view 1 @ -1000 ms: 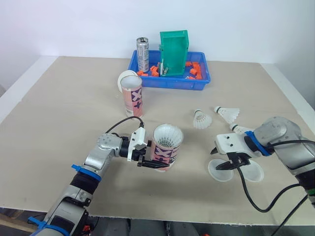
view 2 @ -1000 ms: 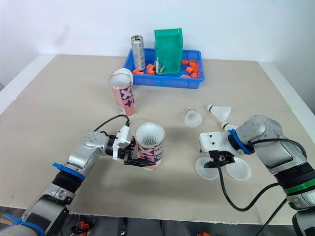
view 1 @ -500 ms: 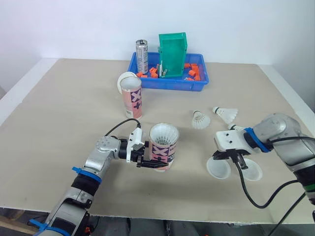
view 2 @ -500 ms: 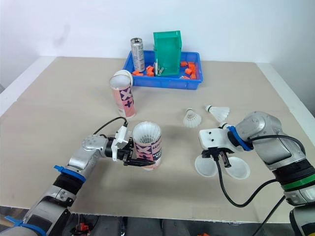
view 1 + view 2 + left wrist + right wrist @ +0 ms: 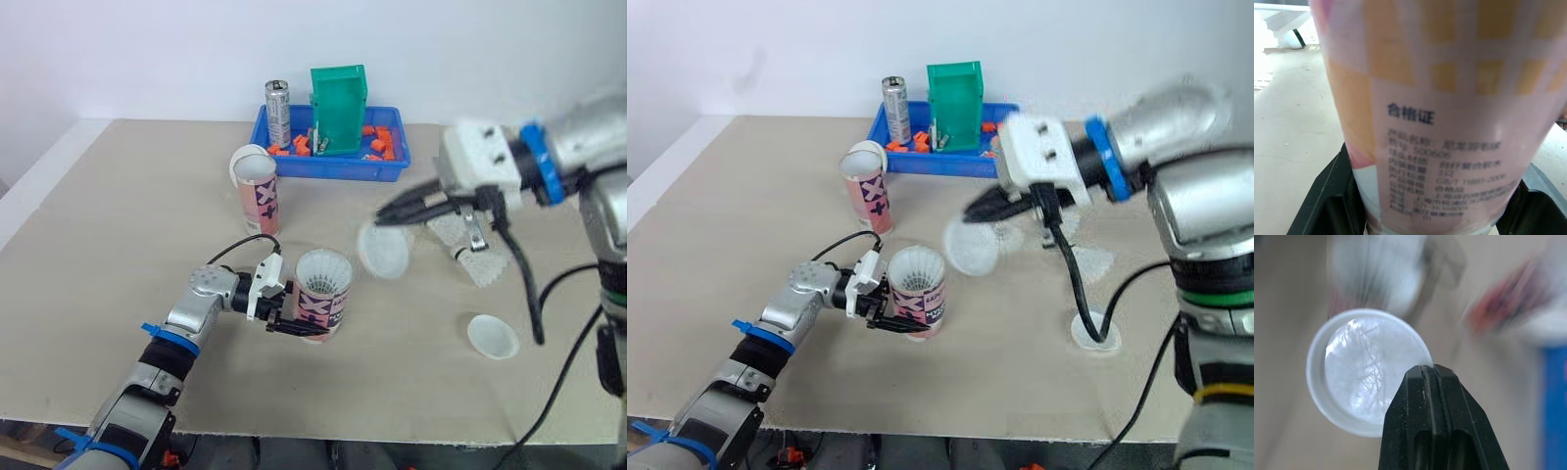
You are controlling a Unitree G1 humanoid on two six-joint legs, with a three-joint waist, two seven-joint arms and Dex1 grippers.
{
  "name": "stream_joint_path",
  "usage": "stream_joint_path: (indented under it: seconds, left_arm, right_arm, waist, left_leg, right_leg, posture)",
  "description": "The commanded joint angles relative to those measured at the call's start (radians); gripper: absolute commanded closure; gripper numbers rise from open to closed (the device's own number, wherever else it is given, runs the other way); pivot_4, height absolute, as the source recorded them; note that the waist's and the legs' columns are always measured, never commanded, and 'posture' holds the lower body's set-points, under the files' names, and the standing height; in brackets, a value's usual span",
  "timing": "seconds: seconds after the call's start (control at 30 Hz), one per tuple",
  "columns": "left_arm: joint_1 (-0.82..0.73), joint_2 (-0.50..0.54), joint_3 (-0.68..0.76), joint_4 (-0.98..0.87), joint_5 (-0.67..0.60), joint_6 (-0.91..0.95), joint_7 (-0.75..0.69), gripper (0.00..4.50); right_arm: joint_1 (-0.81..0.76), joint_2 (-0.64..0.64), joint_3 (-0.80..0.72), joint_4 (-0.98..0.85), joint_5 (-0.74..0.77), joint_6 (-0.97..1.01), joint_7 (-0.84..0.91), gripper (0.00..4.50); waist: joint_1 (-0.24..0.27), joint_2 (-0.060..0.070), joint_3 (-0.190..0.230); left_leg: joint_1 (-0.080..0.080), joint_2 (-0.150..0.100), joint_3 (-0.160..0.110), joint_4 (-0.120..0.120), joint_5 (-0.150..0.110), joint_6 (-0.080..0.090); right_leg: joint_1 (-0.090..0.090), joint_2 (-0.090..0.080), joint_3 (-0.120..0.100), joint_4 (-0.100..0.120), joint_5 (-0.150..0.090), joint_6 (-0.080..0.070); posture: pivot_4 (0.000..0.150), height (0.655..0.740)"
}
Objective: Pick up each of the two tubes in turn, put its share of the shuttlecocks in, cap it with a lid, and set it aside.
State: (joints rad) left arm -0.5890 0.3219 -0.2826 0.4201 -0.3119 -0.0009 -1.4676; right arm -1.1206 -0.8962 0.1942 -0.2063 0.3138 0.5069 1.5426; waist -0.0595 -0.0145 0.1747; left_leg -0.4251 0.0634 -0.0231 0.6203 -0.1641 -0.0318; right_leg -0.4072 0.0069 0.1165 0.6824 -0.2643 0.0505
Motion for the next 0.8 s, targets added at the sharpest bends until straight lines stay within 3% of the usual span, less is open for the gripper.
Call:
stream_joint_path:
  seconds: [0.03, 0.4, 0.8]
  left_arm:
    - [0.011, 0.02, -0.053, 0.059, 0.065, 0.038, -0.027, 1.59]
    - [-0.016, 0.062, -0.1, 0.043, 0.097, 0.073, -0.07, 1.59]
    - [-0.014, 0.063, -0.106, 0.043, 0.11, 0.049, -0.063, 1.59]
  right_arm:
    - [-0.053, 0.052, 0.045, -0.037, 0.016, 0.012, 0.0, 4.43]
    - [-0.135, 0.194, 0.219, 0.103, -0.156, -0.17, -0.004, 4.43]
    - [-0.144, 0.161, 0.222, 0.101, -0.12, -0.213, 0.072, 4.43]
  waist:
    - [-0.001, -0.002, -0.001]
    - [-0.001, -0.002, -0.001]
    - [-0.001, -0.002, -0.001]
  left_leg:
    - [0.0, 0.0, 0.0, 0.0, 0.0, 0.0]
    - [-0.001, 0.0, -0.001, -0.002, -0.001, 0.0]
    - [-0.001, 0.0, -0.004, -0.002, -0.002, 0.0]
  right_leg:
    - [0.0, 0.0, 0.0, 0.0, 0.0, 0.0]
    - [-0.001, 0.001, -0.001, 0.0, -0.001, 0.003]
    - [0.0, 0.001, -0.003, 0.001, -0.002, 0.002]
  posture:
    - [0.15, 0.7362]
    - [0.15, 0.7362]
    - [0.15, 0.7362]
